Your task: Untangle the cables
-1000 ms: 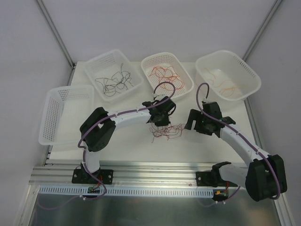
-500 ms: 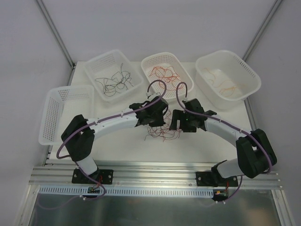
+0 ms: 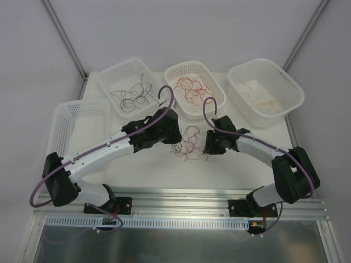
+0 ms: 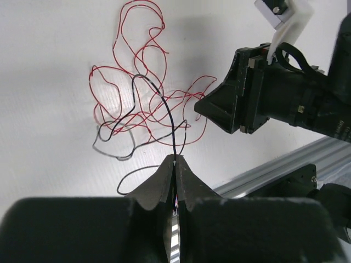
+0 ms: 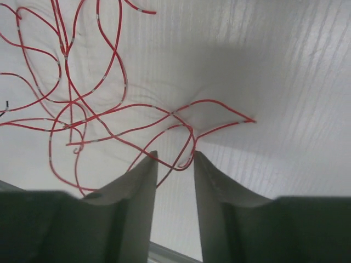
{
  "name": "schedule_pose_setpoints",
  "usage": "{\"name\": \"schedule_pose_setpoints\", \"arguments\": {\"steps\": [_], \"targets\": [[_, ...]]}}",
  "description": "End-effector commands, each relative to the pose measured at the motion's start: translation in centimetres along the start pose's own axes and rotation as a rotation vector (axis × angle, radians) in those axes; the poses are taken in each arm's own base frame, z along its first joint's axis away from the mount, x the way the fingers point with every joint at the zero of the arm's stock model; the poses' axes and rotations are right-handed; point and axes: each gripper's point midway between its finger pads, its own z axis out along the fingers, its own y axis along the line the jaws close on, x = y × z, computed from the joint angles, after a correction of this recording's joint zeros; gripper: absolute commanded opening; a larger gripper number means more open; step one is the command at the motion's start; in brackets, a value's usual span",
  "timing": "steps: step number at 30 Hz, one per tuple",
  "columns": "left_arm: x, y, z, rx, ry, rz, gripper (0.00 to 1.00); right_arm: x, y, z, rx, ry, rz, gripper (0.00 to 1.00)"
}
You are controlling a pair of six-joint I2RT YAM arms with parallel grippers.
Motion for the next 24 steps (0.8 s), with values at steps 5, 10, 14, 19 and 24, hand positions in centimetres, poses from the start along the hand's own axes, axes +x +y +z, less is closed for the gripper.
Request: {"name": "schedule_pose_setpoints", "arguments": {"steps": [5, 10, 14, 19, 24], "targets": [[-2.9, 2.9, -5.5, -0.038, -0.087, 0.076, 0.0, -0.5, -2.7, -0.1, 0.113, -0.011, 0.009, 0.1], [-7.2, 4.4, -10.9, -0.053, -0.213, 0.077, 0.0, -0.2, -5.3, -0.7, 0.177, -0.006, 0.053, 0.01], [-10.4, 7.9, -15.5, -0.173, -0.298, 0.1, 0.0, -0.3, -7.9, -2.2, 0.253, -0.014, 0.089, 0.01], [-15.2, 13.1, -22.1, -0.415, -0.462, 0.074, 0.0, -0.7, -10.6, -4.4, 0.313, -0.049, 0.139, 0.01], [-18.6, 15.6, -27.1, -0.563, -0.573, 0.06, 0.0, -0.6, -11.5, -5.6, 0.31, -0.069, 0.188, 0.01]]}}
